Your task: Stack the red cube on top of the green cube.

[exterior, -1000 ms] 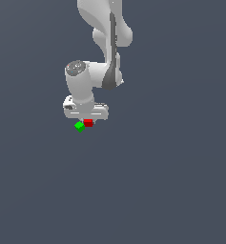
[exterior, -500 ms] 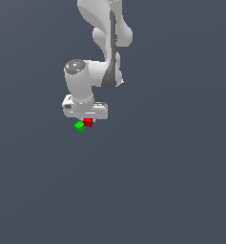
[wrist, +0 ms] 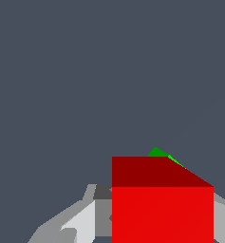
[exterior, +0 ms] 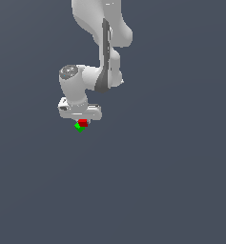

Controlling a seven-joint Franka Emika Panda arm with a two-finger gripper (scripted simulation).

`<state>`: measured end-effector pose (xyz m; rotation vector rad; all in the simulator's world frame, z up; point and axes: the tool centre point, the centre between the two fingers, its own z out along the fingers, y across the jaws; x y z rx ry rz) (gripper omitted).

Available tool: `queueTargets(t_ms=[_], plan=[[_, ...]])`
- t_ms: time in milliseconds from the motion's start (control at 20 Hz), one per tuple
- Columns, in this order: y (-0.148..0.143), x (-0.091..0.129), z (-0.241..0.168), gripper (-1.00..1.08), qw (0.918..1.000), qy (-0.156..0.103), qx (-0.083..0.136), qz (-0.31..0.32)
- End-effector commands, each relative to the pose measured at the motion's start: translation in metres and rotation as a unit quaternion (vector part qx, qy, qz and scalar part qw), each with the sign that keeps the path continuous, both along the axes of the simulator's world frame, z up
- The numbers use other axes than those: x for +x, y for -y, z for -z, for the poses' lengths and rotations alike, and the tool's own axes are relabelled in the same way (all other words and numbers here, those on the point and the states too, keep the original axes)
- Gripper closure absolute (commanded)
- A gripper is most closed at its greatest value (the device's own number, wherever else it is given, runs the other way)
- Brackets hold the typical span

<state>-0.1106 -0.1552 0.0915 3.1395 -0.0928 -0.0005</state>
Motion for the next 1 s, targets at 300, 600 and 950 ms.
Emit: queueTargets(t_ms=[300,600,950], plan=[[0.035,-0.017,0.029,1.08,1.0,0.0,0.0,0.0],[0.038,-0.018,0.032,-0.92,1.0,0.0,0.0,0.0],[0.038,-0.018,0.032,-0.92,1.0,0.0,0.0,0.0]])
